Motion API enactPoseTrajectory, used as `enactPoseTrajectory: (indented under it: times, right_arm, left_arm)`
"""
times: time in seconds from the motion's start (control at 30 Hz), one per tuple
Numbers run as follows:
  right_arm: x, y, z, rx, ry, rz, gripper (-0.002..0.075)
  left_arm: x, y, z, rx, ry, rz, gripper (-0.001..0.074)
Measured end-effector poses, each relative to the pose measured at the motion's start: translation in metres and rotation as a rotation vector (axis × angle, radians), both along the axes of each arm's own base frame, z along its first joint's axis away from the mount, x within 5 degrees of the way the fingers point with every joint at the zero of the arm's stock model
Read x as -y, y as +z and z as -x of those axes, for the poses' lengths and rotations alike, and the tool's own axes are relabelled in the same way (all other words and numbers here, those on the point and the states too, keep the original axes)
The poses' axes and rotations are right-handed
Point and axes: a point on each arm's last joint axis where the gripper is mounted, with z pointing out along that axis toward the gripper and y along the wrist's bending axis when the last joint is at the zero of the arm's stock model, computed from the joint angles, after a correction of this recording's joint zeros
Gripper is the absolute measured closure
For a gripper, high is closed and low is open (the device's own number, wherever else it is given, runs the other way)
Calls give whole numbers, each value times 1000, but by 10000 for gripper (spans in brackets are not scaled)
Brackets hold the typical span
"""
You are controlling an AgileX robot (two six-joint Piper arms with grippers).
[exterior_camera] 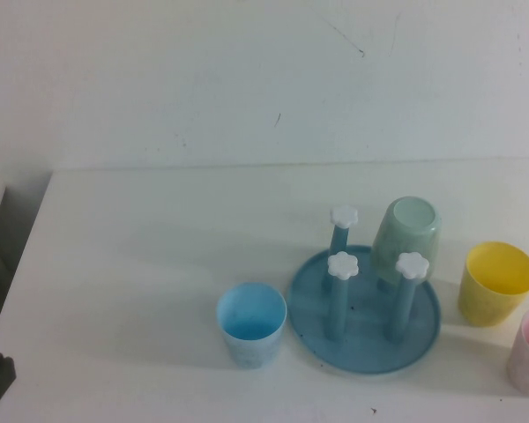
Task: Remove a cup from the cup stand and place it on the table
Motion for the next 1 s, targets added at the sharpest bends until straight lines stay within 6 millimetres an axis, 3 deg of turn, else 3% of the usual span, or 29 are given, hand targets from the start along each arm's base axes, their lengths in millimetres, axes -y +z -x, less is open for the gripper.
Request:
enactPoseTrajectory:
  times: [0.3,0.43,0.67,0.77,1.0]
  right_arm:
    - [0,0,0,3,0,0,729]
    - [0,0,0,2,-1,-1,729]
    - [0,0,0,1,-2,0,729]
    - [1,0,0,-2,-3,3,729]
    - [2,-2,1,-14,-8,17,729]
  left_arm:
    - [-12,1,10,124,213,1,737]
    - [-16,-24,11,118,306,62,737]
    - [-17,-87,6,36,370,106,737]
    - [-17,-95,7,-46,379,125,737]
    - [-17,-96,8,-52,379,125,737]
